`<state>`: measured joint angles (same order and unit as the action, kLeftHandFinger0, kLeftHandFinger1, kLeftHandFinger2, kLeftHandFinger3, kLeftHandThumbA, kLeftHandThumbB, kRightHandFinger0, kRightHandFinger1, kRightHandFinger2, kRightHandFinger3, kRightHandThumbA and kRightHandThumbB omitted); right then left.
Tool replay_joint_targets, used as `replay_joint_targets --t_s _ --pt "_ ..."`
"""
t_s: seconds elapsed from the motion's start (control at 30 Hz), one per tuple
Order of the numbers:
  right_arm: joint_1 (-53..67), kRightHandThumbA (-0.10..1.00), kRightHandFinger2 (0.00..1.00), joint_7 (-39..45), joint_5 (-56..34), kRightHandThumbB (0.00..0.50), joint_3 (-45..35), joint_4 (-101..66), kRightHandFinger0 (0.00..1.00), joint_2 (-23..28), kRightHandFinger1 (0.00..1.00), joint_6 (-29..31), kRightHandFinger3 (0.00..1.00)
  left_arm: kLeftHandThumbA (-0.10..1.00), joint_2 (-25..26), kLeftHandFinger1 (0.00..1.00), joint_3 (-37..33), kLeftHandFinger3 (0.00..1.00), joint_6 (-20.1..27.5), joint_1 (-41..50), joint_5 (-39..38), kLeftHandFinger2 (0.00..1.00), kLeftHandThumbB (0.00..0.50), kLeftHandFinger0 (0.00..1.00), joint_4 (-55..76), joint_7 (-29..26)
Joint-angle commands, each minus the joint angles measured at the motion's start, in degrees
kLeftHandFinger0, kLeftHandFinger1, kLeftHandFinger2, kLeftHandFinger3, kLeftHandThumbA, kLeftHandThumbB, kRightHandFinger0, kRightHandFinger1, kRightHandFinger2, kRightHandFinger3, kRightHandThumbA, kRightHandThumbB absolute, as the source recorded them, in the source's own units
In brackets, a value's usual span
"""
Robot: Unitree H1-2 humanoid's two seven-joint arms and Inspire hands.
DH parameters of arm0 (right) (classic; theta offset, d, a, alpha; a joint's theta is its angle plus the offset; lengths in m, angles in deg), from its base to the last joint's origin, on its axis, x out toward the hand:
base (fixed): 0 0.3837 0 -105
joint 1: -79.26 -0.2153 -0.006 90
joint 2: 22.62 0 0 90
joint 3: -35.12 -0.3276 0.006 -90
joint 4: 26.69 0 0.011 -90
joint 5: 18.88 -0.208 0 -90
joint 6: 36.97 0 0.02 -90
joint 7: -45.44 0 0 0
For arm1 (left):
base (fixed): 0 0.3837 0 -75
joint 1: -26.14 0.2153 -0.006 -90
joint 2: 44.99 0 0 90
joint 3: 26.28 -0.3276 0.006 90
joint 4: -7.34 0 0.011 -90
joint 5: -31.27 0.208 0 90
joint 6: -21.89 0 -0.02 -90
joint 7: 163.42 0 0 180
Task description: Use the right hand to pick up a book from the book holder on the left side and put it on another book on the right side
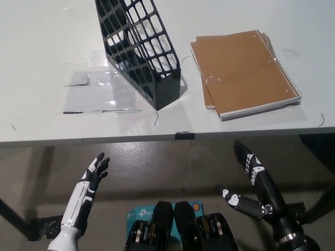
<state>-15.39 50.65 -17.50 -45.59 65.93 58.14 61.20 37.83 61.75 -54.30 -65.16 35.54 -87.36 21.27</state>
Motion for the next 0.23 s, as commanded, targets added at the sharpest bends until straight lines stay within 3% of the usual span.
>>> replay_joint_targets --t_s 0.0,0.2 --pt "-0.13 0.72 1.00 0.72 0.52 0.161 -0.23 -1.05 1.00 0.08 1.00 1.20 1.00 1.00 0.24 1.00 -0.07 1.00 0.46 0.50 0.27 1.00 0.181 1.00 2.15 -0.04" --pt "-0.41 0.74 1.00 1.06 0.79 0.186 -0.14 -0.75 1.00 0.33 1.00 0.73 1.00 1.00 0.24 1.00 -0.09 1.00 0.79 0.69 1.36 1.00 0.170 1.00 2.14 -0.58"
